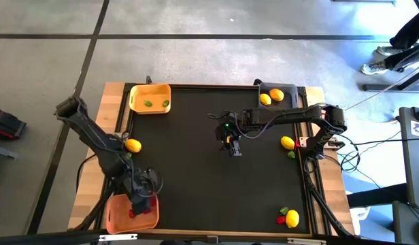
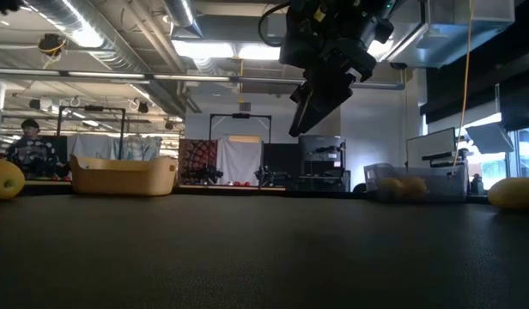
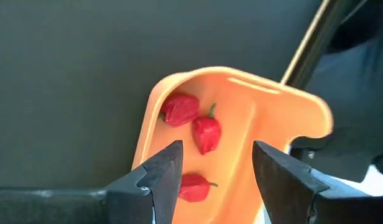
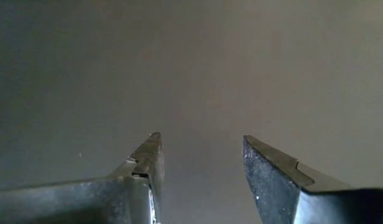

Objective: Sort produce into baskets
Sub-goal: Put the yellow lemon into the black bin

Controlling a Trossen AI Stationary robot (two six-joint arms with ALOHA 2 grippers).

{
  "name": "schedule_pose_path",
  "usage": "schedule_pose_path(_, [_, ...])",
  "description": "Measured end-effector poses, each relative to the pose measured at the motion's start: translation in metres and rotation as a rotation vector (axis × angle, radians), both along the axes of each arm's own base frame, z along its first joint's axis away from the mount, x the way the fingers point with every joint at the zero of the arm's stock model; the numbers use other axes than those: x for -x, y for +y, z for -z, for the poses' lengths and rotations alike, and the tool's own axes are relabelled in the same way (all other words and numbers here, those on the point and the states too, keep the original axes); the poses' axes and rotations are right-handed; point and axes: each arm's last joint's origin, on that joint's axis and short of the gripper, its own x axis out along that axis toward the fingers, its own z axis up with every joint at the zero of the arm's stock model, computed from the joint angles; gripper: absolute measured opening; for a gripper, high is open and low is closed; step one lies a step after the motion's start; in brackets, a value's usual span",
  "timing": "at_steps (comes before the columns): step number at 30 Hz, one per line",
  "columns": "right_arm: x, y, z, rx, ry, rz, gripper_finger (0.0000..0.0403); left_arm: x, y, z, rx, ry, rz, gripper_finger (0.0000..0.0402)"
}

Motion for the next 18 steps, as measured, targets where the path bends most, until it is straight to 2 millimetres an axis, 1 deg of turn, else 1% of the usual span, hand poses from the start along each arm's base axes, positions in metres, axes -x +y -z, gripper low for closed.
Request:
schedule_pose_path(5, [0.000,0.000,0.000,0.001,-0.006,0.000,0.0168,0.001,0.017,-0.018,-0.007,-0.115,0.014,0.0188])
schedule_pose_path(12, [0.000,0.000,0.000,0.000,-0.002,0.000,0.0168,0.008,0.052,-0.028,-0.185,-0.160,-0.036,0.0186])
schedule_pose_path(15, [0.000,0.000,0.000,0.000,-0.002,0.000,0.0168,0.008,0.064,-0.030,-0.281,-0.180,-0.050,0.0186])
schedule_pose_path(18, [-0.001,0.000,-0.001,0.001,-0.011,0.000,0.0168,0.006,0.071,-0.030,-0.371,-0.216,-0.012,0.0185])
